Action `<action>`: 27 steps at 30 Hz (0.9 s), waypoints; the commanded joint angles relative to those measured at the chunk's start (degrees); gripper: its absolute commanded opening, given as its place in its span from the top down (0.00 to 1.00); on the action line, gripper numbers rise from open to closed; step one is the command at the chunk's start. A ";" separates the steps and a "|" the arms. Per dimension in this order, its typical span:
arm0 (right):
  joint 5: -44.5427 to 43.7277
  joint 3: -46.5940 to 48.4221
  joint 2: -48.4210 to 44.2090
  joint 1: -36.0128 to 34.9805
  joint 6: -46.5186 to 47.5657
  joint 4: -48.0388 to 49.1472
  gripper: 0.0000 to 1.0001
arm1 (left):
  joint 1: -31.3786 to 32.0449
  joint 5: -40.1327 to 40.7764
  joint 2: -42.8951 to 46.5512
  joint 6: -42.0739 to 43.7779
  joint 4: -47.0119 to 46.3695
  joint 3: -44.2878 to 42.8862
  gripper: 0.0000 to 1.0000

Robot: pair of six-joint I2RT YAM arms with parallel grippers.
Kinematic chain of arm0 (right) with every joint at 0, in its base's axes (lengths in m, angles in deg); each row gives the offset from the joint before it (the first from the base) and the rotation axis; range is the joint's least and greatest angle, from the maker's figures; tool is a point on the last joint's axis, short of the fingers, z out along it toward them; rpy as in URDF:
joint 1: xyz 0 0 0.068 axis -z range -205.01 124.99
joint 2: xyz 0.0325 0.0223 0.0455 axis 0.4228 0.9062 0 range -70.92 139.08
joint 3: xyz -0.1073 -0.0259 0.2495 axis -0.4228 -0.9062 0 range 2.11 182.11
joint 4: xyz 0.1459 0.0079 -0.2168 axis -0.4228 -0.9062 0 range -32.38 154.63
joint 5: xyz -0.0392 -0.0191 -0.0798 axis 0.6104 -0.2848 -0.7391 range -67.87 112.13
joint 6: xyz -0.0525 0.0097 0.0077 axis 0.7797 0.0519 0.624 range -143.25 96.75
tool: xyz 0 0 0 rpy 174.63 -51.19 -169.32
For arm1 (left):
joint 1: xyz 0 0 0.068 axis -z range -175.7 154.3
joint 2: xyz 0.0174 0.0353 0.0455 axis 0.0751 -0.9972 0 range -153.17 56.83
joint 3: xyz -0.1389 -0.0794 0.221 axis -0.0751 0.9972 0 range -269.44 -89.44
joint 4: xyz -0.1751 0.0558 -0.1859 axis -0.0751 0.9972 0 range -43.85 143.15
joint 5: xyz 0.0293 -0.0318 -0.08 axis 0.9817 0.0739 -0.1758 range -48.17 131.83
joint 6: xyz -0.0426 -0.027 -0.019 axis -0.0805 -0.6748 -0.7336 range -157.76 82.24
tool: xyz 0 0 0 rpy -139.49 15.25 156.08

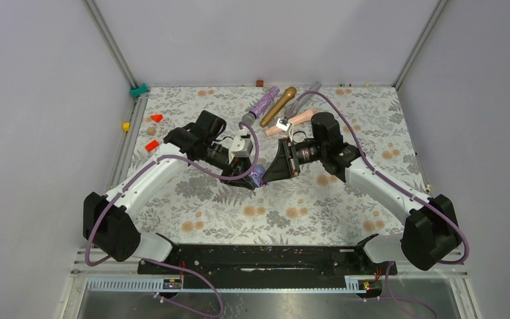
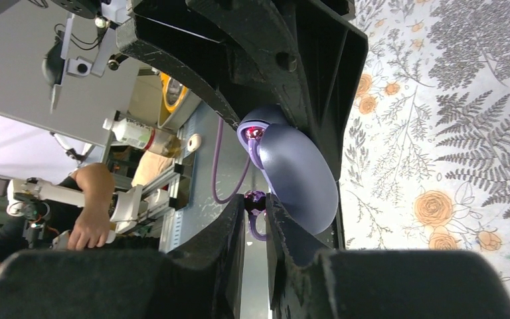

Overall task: Insert the wireless bluetooth earbuds into the charging case
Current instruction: Place the earbud in the charging case.

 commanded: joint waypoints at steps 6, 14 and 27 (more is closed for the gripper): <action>-0.26 2.15 2.60 0.02 -6.64 6.66 0.83 | 0.77 -8.71 3.90 3.27 0.51 0.43 1.00; -2.98 3.94 -0.33 -1.43 3.62 -3.50 0.83 | 0.76 -8.86 2.33 2.23 0.54 -0.44 1.00; -8.33 7.22 -2.03 -3.25 15.09 -14.66 0.84 | 0.67 -9.47 -0.01 0.50 0.62 -1.40 1.00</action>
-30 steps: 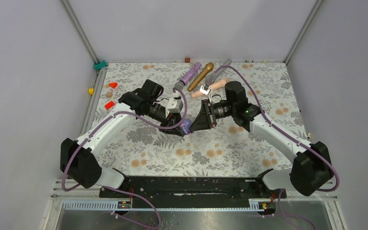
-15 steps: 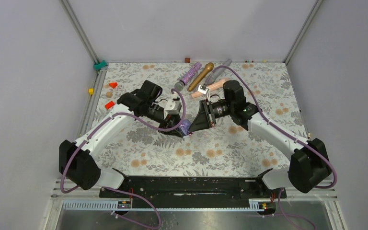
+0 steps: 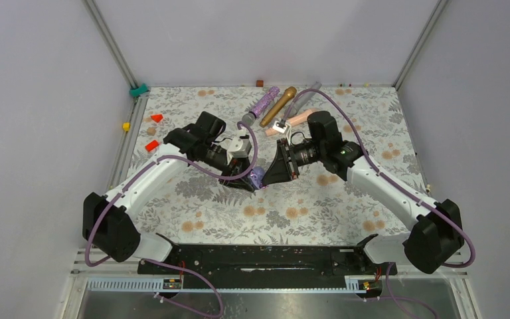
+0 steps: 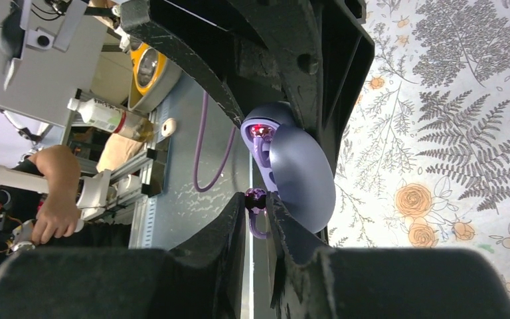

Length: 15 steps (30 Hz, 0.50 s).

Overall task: Insert the wireless bluetooth earbuds into the charging case
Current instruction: Place the earbud in the charging case.

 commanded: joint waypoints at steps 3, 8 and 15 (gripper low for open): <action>-6.84 2.68 -1.25 -1.44 6.87 -3.67 0.84 | 0.70 -7.33 -1.21 -1.03 -0.65 -2.40 1.00; -8.72 2.02 -2.08 -2.06 6.00 -1.43 0.84 | 0.26 -8.80 -2.25 -1.62 -0.61 -2.51 1.00; -8.44 1.11 -2.53 -2.07 4.41 1.35 0.84 | -1.26 -11.14 -2.86 -1.50 -0.60 -2.37 1.00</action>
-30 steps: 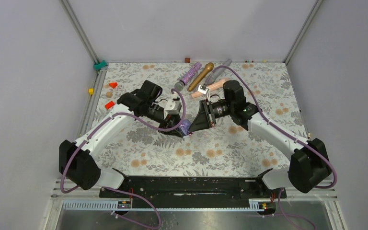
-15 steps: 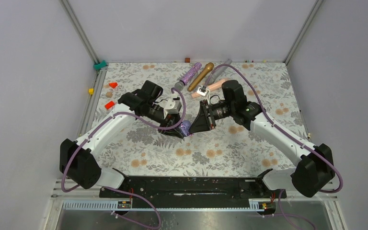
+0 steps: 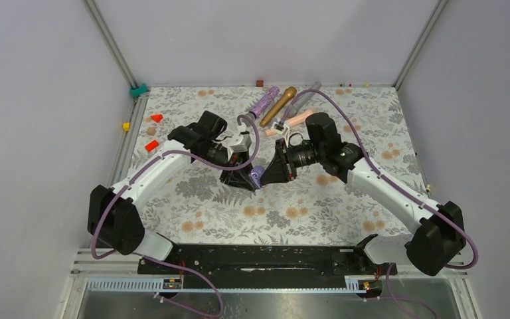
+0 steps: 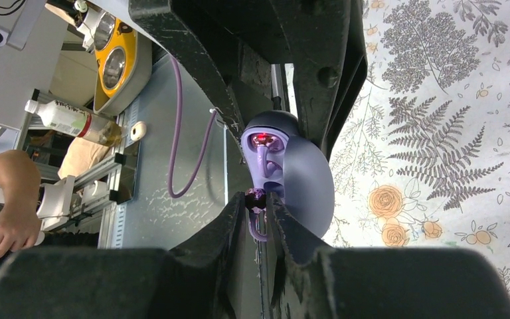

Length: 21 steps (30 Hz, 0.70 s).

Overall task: Insert the wireless bluetooth earbuds into the charging case
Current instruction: Place the earbud in the charging case.

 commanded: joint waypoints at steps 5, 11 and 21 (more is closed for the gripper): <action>-2.33 -0.35 0.04 -0.16 -2.31 7.13 0.84 | -0.25 -7.91 1.40 4.03 1.71 -1.87 1.00; -3.36 0.38 1.14 -0.11 -1.96 7.70 0.83 | -0.27 -9.98 -2.49 27.14 24.79 -8.55 1.00; -2.15 -0.08 1.27 -0.09 -3.69 8.80 0.83 | -1.99 -12.82 -7.31 44.73 40.98 -12.94 1.00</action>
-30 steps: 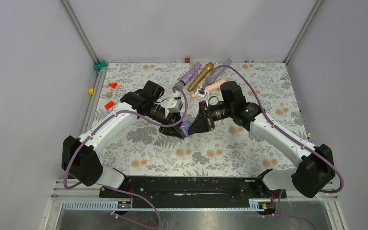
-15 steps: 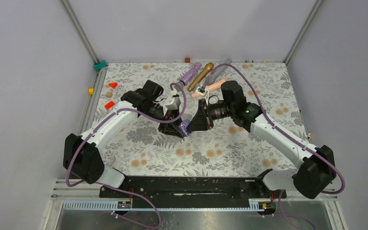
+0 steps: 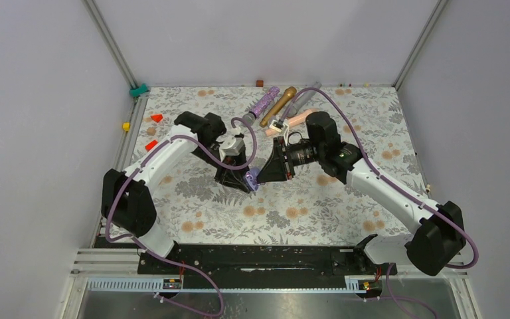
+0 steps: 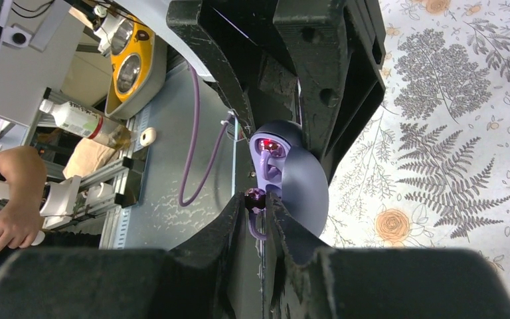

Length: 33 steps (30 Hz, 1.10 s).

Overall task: Insert the wireless bluetooth earbuds into the charging case
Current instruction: Place the earbud in the charging case.

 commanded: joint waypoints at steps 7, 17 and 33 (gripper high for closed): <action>2.00 8.21 1.26 0.59 -1.76 -4.78 0.83 | -2.71 -7.85 2.05 6.81 9.54 -9.04 1.00; -7.83 17.45 -1.91 0.54 13.10 -23.29 0.82 | -2.34 5.18 3.76 -32.22 -22.72 -7.74 1.00; -20.30 27.65 0.47 0.66 19.76 -38.08 0.81 | -0.90 15.11 21.06 -91.10 -110.81 29.53 0.96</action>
